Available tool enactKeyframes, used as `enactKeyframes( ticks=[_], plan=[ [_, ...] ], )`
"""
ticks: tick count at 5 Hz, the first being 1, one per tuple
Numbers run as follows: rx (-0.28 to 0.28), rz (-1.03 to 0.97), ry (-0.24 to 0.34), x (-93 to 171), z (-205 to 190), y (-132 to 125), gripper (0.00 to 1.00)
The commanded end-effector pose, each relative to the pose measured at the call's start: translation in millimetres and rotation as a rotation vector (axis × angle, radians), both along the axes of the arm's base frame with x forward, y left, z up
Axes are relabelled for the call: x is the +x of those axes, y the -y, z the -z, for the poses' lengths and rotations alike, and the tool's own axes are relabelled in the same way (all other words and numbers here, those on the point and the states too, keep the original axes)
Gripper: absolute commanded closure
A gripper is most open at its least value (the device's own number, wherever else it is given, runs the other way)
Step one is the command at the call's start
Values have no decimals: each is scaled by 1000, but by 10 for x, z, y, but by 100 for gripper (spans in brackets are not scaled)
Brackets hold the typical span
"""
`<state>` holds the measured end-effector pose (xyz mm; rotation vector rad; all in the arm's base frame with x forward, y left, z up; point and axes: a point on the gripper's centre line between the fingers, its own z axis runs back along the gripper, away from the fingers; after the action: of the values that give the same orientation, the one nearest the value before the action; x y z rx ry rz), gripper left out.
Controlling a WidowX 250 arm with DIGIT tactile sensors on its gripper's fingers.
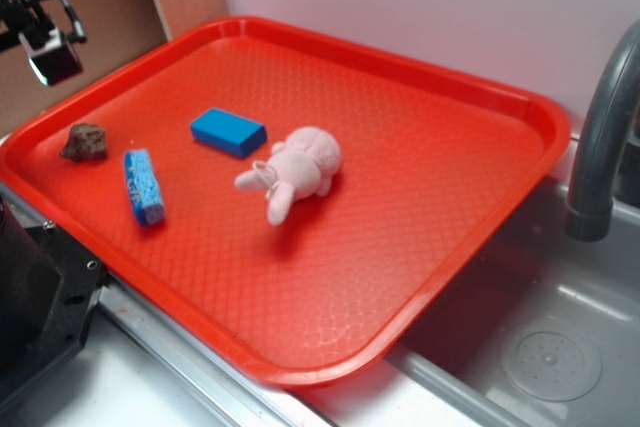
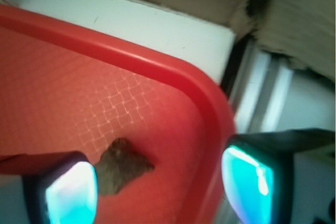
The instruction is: Grab the rock.
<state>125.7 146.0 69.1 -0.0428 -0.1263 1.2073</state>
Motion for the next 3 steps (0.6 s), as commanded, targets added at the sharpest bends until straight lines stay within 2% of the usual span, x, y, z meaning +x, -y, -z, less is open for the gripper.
enactKeyframes(
  ticks=[1,2,3],
  plan=[
    [42,79,-87,193,349,135,0],
    [52,102,-142,249,485,243,0],
    [59,82,-179,185,510,328,13]
  ],
)
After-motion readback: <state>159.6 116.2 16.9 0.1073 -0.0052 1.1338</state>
